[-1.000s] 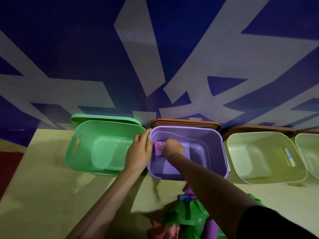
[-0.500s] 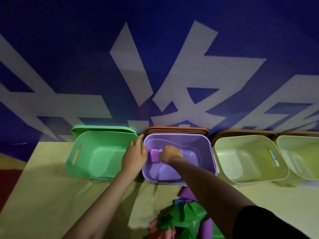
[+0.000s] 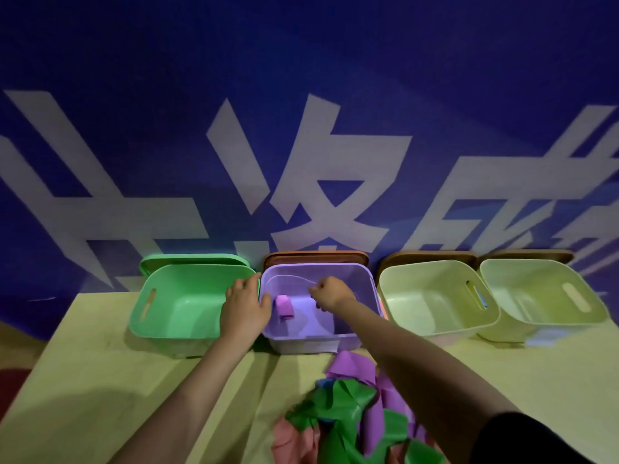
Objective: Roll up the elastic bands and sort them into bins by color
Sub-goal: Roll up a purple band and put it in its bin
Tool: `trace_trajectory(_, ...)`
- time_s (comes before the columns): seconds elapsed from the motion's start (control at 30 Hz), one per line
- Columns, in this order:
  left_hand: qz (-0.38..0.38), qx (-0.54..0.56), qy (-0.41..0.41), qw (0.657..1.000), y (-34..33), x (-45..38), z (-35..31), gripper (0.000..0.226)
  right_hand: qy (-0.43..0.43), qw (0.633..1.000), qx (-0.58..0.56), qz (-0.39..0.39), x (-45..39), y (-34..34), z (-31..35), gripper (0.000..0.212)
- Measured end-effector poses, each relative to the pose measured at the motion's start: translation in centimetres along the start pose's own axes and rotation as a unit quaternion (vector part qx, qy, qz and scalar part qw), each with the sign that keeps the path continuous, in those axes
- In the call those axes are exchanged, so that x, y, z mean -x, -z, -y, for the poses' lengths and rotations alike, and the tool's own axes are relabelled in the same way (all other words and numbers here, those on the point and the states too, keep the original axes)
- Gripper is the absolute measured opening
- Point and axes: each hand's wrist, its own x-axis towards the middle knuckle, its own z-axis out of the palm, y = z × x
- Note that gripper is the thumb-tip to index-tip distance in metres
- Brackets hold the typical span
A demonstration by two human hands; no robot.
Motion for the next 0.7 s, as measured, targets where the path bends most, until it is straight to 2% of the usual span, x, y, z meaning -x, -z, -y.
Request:
trace_trajectory(0.2, -0.025, 0.036, -0.040, 0.998, 1.2, 4.0, -1.0, 0.045, 0.058, 0.993, -0.084, -0.058, 4.1, 0.7, -1.7, 0.031)
trace_trajectory(0.3, -0.018, 0.094, -0.077, 0.992, 1.0, 6.0, -1.2, 0.038, 0.082, 0.986, -0.125, -0.079, 6.7, 0.8, -3.2, 0.029)
trace_trajectory(0.43, 0.047, 0.223, -0.063, 0.972, 0.0, 8.2, -2.1, 0.022, 0.114, 0.969, -0.183, -0.118, 9.7, 0.7, -4.9, 0.030)
trace_trajectory(0.53, 0.126, 0.315, 0.011, 0.941, -1.4, 10.7, -2.8, 0.023, 0.142, 0.958, -0.216, -0.120, 12.4, -0.1, -6.5, 0.030)
trace_trajectory(0.63, 0.203, 0.290, 0.054, 0.934, -4.2, 13.7, -1.7, 0.021, 0.157, 0.957, -0.231, -0.079, 15.1, -1.5, -8.9, 0.035)
trace_trajectory(0.7, 0.221, 0.265, 0.078, 0.935, -6.2, 15.3, -0.3, 0.018, 0.143, 0.967, -0.202, -0.060, 16.2, -2.7, -10.8, 0.035)
